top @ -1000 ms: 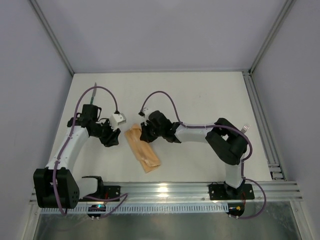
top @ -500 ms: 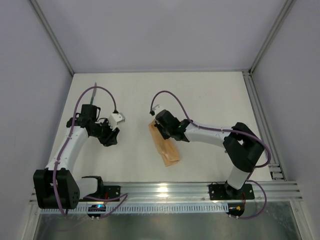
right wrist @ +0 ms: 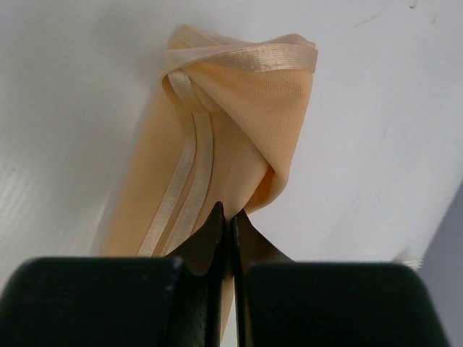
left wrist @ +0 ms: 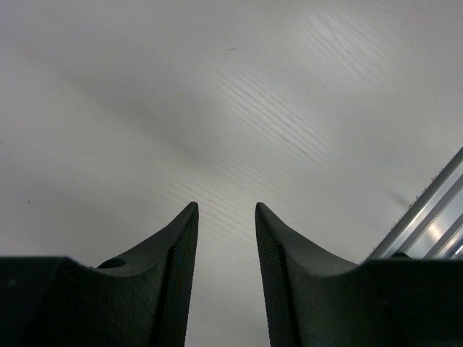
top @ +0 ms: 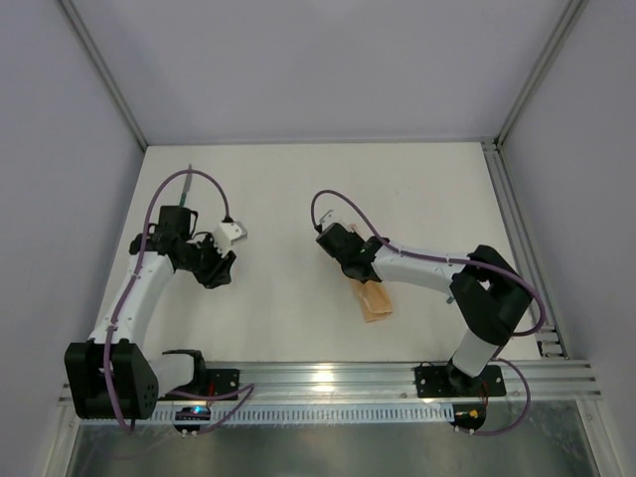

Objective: Fold the napkin into a case and place the utensils inside
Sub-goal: Turn over the smaller rectangle-folded napkin at the center of the board.

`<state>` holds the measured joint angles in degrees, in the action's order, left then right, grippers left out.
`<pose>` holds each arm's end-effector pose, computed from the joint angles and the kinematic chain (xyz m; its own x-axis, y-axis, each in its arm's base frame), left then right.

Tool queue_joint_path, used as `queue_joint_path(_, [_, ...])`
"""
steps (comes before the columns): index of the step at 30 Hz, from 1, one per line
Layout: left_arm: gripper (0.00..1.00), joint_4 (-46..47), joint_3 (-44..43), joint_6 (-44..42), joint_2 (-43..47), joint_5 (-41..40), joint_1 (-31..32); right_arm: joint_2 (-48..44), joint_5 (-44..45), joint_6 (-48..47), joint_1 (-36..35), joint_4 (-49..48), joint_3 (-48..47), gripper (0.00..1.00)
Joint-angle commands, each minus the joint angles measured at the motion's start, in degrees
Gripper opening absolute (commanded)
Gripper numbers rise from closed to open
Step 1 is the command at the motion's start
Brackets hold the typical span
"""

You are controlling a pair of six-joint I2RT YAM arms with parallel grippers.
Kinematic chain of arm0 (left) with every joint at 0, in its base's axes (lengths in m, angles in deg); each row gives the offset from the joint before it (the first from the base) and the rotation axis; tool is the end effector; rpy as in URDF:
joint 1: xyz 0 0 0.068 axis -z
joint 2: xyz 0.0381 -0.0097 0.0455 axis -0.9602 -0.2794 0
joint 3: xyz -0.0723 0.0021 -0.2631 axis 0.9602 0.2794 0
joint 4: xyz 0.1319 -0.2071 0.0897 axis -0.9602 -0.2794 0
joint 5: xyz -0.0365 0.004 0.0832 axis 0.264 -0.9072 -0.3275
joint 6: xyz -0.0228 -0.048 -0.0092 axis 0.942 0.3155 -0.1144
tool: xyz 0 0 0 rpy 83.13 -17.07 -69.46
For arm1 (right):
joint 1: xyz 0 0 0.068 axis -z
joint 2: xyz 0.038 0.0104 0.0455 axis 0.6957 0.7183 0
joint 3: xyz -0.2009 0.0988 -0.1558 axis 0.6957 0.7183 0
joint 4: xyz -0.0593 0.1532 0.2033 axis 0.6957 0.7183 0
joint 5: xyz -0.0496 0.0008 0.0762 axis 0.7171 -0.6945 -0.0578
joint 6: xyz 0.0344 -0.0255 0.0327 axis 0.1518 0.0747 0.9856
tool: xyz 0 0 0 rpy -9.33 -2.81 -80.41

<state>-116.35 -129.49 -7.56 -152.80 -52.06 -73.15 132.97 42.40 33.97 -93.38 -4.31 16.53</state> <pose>0.2090 -0.0207 0.2493 -0.5346 0.6014 -0.5937 0.7883 0.6081 -0.0939 0.2347 0.2429 0.1877 -0.5331 -0.6835 -0.4985 -0.4744 0.7295 -0.4927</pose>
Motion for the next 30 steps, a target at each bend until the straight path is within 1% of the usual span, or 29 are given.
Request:
queue_joint_path(1, [0.39, 0.7, -2.2, -0.1, 1.6, -0.5, -0.4, 0.9, 11.5, -5.0, 0.1, 4.4, -2.9, 0.04])
queue_joint_path(5, [0.39, 0.7, -2.6, 0.0, 1.7, -1.0, -0.4, 3.9, 19.3, -7.6, -0.3, 7.7, -6.5, 0.04])
queue_joint_path(6, [0.39, 0.7, -3.0, 0.0, 1.8, -1.0, -2.2, 4.6, 20.8, -8.4, -0.6, 8.2, -7.1, 0.04])
queue_joint_path(7, [0.39, 0.7, -3.2, 0.2, 1.8, -1.1, -2.4, 6.5, 24.0, -10.1, -1.8, 9.0, -8.1, 0.04])
queue_joint_path(9, [0.39, 0.6, -3.8, 0.3, 1.9, -1.0, -2.6, 8.8, 25.8, -11.2, -2.8, 9.9, -9.5, 0.04])
queue_joint_path(10, [0.39, 0.6, -3.9, 0.2, 1.9, -1.1, -2.8, 11.5, 26.2, -11.3, -3.5, 10.9, -10.8, 0.04])
queue_joint_path(12, [0.39, 0.8, -4.0, 0.4, 2.0, -1.1, -3.0, 14.8, 26.4, -11.1, -6.1, 11.7, -12.0, 0.04])
queue_joint_path(13, [0.39, 0.8, -3.9, 0.5, 2.0, -1.1, -3.3, 16.9, 26.5, -9.5, -7.4, 12.7, -14.1, 0.04])
queue_joint_path(14, [0.39, 0.9, -3.8, 0.5, 2.0, -1.0, -3.3, 21.6, 26.7, -8.1, -8.6, 14.1, -15.4, 0.04])
queue_joint_path(15, [0.39, 0.9, -3.7, 0.5, 2.1, -1.0, -3.4, 24.0, 26.4, -6.8, -11.6, 16.5, -17.0, 0.04])
queue_joint_path(16, [0.39, 0.9, -3.5, 0.5, 2.2, -1.0, -3.6, 26.3, 25.7, -5.7, -13.2, 17.5, -20.4, 0.04])
queue_joint_path(17, [0.39, 1.0, -3.4, 0.4, 2.3, -1.0, -3.8, 30.7, 25.0, -3.5, -14.8, 18.4, -22.2, 0.04])
queue_joint_path(18, [0.39, 1.0, -3.3, 0.4, 2.3, -1.0, -3.9, 32.6, 23.2, -2.4, -17.6, 19.2, -24.0, 0.04])
queue_joint_path(20, [0.39, 0.9, -3.4, 0.3, 2.3, -1.0, -4.2, 37.1, 21.9, 0.5, -19.7, 21.6, -28.9, 0.04])
queue_joint_path(22, [0.39, 0.7, -3.6, 0.0, 2.5, -0.9, -4.6, 38.8, 19.3, 2.3, -21.5, 23.1, -32.5, 0.04])
queue_joint_path(24, [0.39, 0.7, -3.7, 0.0, 2.6, -0.8, -4.8, 39.6, 17.6, 4.7, -22.2, 23.2, -33.7, 0.04])
queue_joint_path(26, [0.39, 0.8, -3.8, 0.0, 2.6, -0.7, -4.8, 39.6, 16.0, 5.9, -22.9, 23.4, -34.8, 0.1])
queue_joint_path(30, [0.4, 1.2, -3.6, 0.5, 2.6, -0.2, -4.8, 38.3, 13.7, 6.8, -24.3, 21.9, -35.4, 0.3])
